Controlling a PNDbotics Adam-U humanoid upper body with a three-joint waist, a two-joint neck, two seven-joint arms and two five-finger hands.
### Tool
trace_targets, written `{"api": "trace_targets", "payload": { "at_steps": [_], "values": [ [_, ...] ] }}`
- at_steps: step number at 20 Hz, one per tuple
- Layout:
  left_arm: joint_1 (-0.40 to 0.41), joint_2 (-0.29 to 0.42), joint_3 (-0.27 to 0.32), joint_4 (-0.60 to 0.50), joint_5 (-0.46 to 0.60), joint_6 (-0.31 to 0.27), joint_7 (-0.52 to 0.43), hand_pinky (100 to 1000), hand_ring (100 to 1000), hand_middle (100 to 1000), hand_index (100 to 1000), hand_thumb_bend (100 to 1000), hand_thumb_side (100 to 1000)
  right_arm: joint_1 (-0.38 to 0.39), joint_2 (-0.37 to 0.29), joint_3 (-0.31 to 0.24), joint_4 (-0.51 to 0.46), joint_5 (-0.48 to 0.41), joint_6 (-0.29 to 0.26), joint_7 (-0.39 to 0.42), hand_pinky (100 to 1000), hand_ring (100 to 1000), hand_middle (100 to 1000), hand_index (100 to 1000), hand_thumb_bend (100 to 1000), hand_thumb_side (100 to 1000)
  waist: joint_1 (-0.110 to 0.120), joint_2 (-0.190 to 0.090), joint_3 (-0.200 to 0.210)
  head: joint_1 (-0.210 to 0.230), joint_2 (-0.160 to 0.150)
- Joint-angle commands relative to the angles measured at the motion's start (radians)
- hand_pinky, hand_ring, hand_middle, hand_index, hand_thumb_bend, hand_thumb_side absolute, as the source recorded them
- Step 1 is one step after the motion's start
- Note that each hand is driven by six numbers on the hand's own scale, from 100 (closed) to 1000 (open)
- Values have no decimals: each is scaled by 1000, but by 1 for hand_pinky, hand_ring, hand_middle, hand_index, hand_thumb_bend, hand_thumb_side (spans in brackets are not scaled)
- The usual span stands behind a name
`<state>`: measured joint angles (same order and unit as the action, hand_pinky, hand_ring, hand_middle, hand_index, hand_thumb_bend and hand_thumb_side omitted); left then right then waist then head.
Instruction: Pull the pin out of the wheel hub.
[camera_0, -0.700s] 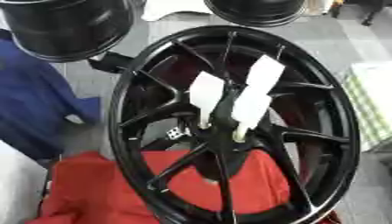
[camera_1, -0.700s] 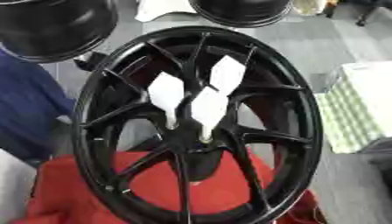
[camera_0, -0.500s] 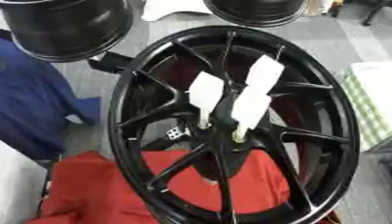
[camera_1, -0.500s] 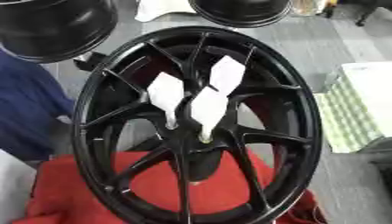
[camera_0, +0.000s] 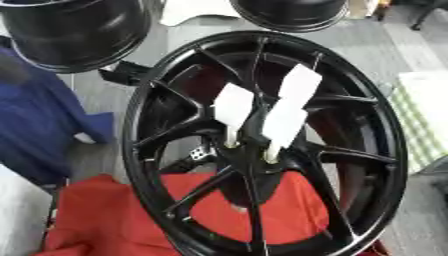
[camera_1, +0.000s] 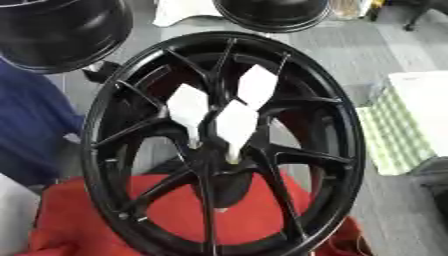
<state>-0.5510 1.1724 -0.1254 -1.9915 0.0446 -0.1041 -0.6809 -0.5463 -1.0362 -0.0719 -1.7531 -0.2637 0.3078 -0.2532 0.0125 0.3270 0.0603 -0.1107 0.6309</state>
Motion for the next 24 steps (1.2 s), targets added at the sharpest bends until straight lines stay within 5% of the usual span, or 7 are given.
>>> {"api": "trace_targets", "payload": {
  "at_steps": [1,15,24],
  "values": [
    [-39,39,-38,-8,-26,12,13,856,849,832,887,550,515,-18,-24,-6,-1,10,-1,5,752,676,625,716,100,628,3,-31,-3,4,-8],
    [-255,-82,-207,-8,-17,146,-83,845,844,834,876,557,426,-35,-14,9,11,23,0,16,750,675,624,715,100,632,17,-45,-5,3,-7],
    [-350,-165,-261,-3,-6,260,-107,830,834,832,882,574,428,-43,-3,15,15,34,2,19,749,674,623,715,100,633,20,-45,-9,3,-7]
  ]
}}
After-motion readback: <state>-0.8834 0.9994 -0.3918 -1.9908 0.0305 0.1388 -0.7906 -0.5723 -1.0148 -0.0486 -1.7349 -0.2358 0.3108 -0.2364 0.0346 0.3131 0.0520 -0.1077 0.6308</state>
